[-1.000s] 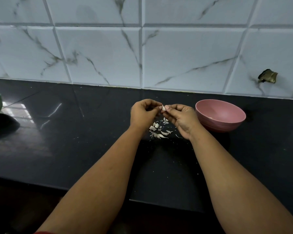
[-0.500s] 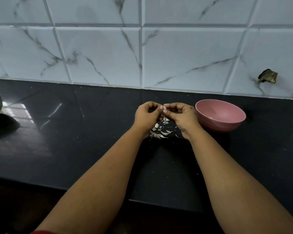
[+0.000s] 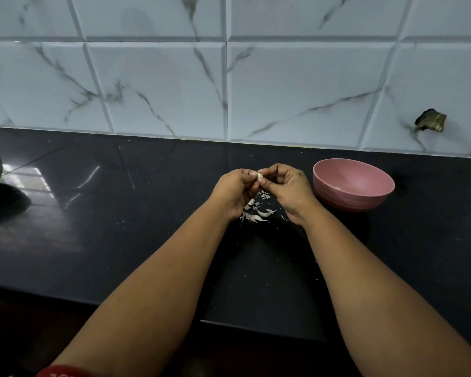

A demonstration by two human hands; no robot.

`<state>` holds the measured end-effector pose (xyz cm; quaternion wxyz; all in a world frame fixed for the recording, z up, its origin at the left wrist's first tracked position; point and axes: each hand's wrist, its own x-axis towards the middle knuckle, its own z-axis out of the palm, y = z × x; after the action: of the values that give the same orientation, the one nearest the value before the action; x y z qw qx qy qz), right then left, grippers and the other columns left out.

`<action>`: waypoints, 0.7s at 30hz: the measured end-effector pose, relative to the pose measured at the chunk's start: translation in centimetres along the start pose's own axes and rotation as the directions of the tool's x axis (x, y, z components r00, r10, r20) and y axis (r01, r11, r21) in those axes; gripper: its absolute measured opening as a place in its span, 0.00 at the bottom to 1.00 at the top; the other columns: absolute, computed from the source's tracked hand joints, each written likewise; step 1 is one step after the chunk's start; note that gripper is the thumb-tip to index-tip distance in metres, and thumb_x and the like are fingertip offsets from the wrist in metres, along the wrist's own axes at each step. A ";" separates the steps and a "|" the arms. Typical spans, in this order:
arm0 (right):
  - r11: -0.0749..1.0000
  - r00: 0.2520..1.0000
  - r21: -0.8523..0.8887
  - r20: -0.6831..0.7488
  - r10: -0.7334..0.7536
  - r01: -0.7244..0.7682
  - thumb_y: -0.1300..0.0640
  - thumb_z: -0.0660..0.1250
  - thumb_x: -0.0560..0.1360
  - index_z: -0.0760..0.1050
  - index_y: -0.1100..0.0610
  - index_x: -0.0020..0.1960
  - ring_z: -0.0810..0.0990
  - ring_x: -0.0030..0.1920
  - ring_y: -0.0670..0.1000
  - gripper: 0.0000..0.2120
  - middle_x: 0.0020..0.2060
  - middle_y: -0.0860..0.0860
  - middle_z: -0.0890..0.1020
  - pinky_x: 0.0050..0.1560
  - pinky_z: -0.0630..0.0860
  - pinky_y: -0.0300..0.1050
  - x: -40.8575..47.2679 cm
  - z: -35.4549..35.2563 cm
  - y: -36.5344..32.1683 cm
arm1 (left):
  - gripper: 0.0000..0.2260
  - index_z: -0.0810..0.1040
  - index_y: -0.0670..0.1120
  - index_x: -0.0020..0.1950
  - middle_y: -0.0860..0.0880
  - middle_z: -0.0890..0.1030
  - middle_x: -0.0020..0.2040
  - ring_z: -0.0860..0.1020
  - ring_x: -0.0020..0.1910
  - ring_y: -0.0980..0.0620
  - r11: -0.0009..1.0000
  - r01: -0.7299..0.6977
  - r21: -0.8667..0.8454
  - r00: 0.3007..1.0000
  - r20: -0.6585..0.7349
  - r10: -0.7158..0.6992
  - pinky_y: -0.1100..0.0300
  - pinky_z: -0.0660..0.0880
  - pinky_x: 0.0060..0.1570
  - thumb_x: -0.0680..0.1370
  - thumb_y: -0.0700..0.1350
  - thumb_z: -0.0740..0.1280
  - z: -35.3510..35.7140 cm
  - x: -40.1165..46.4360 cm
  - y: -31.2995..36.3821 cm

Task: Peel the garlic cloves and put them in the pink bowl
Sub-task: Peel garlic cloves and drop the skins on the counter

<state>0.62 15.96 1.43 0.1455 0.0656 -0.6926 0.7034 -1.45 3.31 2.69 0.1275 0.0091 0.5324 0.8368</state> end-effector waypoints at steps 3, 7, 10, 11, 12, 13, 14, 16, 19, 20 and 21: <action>1.000 1.000 0.020 0.021 -0.002 0.002 0.71 0.69 0.72 0.78 0.60 0.44 0.83 0.40 0.45 0.08 0.39 0.55 0.83 0.49 0.80 0.39 -0.1 0.0 0.1 | 0.11 0.74 0.39 0.40 0.45 0.77 0.35 0.76 0.24 0.59 0.995 0.068 -0.068 0.998 -0.007 -0.069 0.72 0.73 0.26 0.80 0.30 0.58 -0.1 0.1 0.4; 0.997 0.999 0.069 0.045 0.018 -0.021 0.71 0.69 0.72 0.78 0.60 0.45 0.83 0.41 0.46 0.07 0.40 0.55 0.83 0.52 0.80 0.42 -0.2 -0.1 0.3 | 0.09 0.74 0.37 0.43 0.44 0.77 0.37 0.76 0.23 0.58 0.983 0.148 -0.104 0.988 -0.018 -0.151 0.72 0.73 0.25 0.80 0.30 0.58 -0.4 0.2 0.7; 0.989 0.996 0.137 0.082 0.037 -0.048 0.70 0.69 0.73 0.79 0.61 0.47 0.82 0.43 0.48 0.07 0.42 0.56 0.83 0.51 0.80 0.40 -0.3 -0.1 0.2 | 0.09 0.76 0.37 0.43 0.44 0.78 0.36 0.76 0.25 0.58 0.975 0.193 -0.109 0.981 -0.004 -0.194 0.71 0.74 0.26 0.80 0.32 0.59 -0.5 0.0 0.9; 0.983 0.995 0.172 0.093 0.044 -0.060 0.70 0.69 0.73 0.79 0.61 0.47 0.82 0.43 0.49 0.07 0.42 0.56 0.82 0.51 0.80 0.39 -0.3 -0.2 0.1 | 0.09 0.77 0.37 0.43 0.44 0.78 0.37 0.77 0.28 0.57 0.970 0.211 -0.123 0.977 0.002 -0.212 0.71 0.75 0.27 0.80 0.32 0.60 -0.6 -0.2 1.0; 0.977 0.994 0.202 0.098 0.051 -0.070 0.70 0.68 0.74 0.79 0.61 0.48 0.81 0.42 0.48 0.07 0.42 0.56 0.82 0.49 0.79 0.38 -0.3 -0.2 0.0 | 0.09 0.78 0.37 0.43 0.44 0.78 0.37 0.77 0.30 0.56 0.964 0.228 -0.140 0.974 0.014 -0.228 0.71 0.75 0.28 0.80 0.33 0.60 -0.5 -0.3 1.2; 0.972 0.994 0.222 0.095 0.056 -0.076 0.70 0.67 0.74 0.79 0.61 0.48 0.81 0.42 0.48 0.07 0.41 0.55 0.83 0.48 0.79 0.38 -0.2 -0.2 0.0 | 0.09 0.78 0.37 0.43 0.44 0.78 0.38 0.76 0.32 0.55 0.962 0.237 -0.134 0.971 0.014 -0.237 0.70 0.76 0.29 0.80 0.33 0.60 -0.5 -0.4 1.2; 0.969 0.994 0.235 0.088 0.063 -0.082 0.71 0.67 0.74 0.79 0.60 0.49 0.81 0.41 0.47 0.08 0.40 0.54 0.83 0.47 0.79 0.37 -0.2 -0.2 -0.1 | 0.09 0.78 0.37 0.44 0.44 0.78 0.38 0.76 0.33 0.55 0.965 0.235 -0.113 0.972 0.014 -0.235 0.70 0.76 0.28 0.80 0.34 0.61 -0.3 -0.5 1.3; 0.959 0.994 0.268 0.079 0.076 -0.095 0.71 0.66 0.75 0.79 0.60 0.51 0.81 0.39 0.45 0.09 0.38 0.51 0.84 0.44 0.79 0.36 -0.1 -0.5 -0.2 | 0.08 0.77 0.38 0.44 0.46 0.76 0.37 0.74 0.33 0.55 0.975 0.216 -0.050 0.976 -0.002 -0.216 0.69 0.75 0.27 0.81 0.36 0.60 0.2 -0.9 1.1; 0.947 0.991 0.299 0.095 0.093 -0.118 0.70 0.64 0.76 0.79 0.59 0.53 0.80 0.40 0.45 0.10 0.39 0.51 0.83 0.45 0.78 0.35 0.0 -0.6 -0.4 | 0.10 0.76 0.41 0.43 0.47 0.75 0.34 0.73 0.31 0.53 0.981 0.180 0.066 0.984 -0.013 -0.180 0.64 0.74 0.27 0.81 0.38 0.59 0.7 -1.3 0.6; 0.949 0.990 0.289 0.101 0.099 -0.124 0.70 0.64 0.77 0.79 0.59 0.54 0.80 0.41 0.45 0.10 0.40 0.52 0.82 0.46 0.78 0.35 0.0 -0.6 -0.4 | 0.11 0.75 0.42 0.40 0.47 0.75 0.33 0.72 0.30 0.52 0.984 0.151 0.097 0.989 -0.022 -0.149 0.63 0.73 0.28 0.80 0.39 0.58 0.8 -1.3 0.4; 0.951 0.989 0.280 0.102 0.106 -0.131 0.70 0.64 0.77 0.79 0.59 0.53 0.80 0.41 0.45 0.10 0.40 0.52 0.82 0.46 0.79 0.35 0.0 -0.5 -0.3 | 0.12 0.73 0.43 0.37 0.48 0.75 0.31 0.72 0.30 0.52 0.985 0.099 0.144 0.995 -0.041 -0.094 0.61 0.72 0.29 0.80 0.40 0.58 0.7 -1.2 0.3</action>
<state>0.80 16.47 1.70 0.0622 0.0745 -0.5919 0.8002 -0.21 3.57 3.39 0.1578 -0.0216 0.5940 0.7885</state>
